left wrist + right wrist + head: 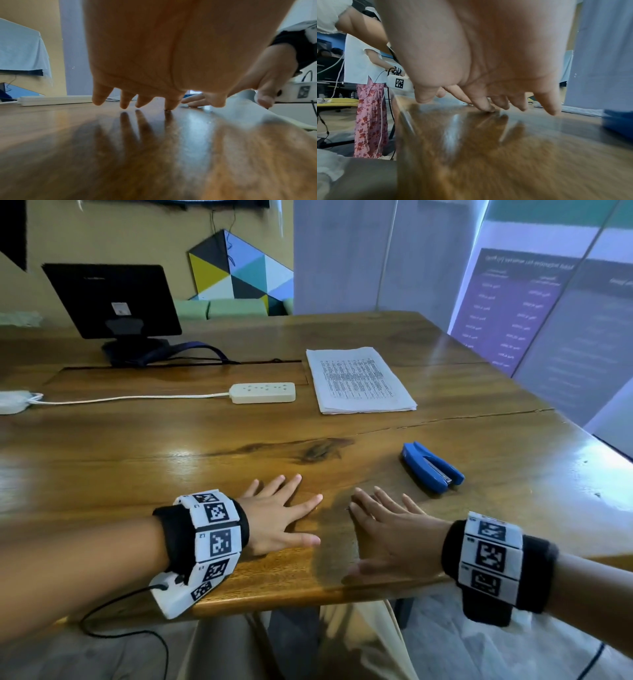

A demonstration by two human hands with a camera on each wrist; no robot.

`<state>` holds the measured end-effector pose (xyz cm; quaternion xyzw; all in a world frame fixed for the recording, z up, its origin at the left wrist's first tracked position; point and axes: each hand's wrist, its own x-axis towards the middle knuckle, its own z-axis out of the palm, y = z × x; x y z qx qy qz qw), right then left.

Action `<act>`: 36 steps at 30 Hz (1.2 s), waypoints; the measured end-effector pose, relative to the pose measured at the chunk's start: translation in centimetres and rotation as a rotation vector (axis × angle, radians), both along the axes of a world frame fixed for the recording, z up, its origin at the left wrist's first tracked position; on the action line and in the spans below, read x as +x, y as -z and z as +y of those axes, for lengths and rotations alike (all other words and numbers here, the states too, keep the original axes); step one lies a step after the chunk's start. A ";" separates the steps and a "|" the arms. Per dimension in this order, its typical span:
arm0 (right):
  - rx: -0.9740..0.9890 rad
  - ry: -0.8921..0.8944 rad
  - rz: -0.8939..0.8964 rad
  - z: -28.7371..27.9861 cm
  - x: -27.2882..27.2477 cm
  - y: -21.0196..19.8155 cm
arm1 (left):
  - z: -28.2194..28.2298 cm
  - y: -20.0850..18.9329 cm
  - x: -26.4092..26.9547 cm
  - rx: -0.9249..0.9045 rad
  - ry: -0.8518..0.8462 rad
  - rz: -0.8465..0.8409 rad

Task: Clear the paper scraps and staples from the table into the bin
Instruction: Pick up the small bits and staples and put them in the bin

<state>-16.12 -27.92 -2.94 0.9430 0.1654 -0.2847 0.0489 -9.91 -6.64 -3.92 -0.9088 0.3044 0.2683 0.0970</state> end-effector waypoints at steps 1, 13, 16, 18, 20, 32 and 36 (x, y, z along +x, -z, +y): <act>-0.005 -0.014 -0.005 0.5 0.4 0.0 | -0.1 0.1 -0.2 -0.008 0.005 0.004; 0.442 -0.003 -0.233 3.3 6.2 -1.1 | 0.7 -1.9 1.2 -0.539 -0.224 -0.121; 0.403 -0.063 -0.235 3.8 6.8 -1.1 | 0.0 -1.9 1.3 -0.500 -0.221 -0.108; 0.443 -0.065 -0.237 4.0 7.3 -1.1 | -0.4 -1.9 1.3 -0.491 -0.198 -0.137; 0.505 -0.021 -0.216 4.1 7.9 -1.0 | -0.5 -1.8 1.5 -0.499 -0.198 -0.138; 0.584 0.105 -0.198 4.8 8.7 -0.2 | -0.3 -1.3 2.1 -0.538 -0.240 -0.099; 0.477 0.034 -0.199 5.1 8.5 0.0 | -0.2 -1.1 2.1 -0.551 -0.246 -0.094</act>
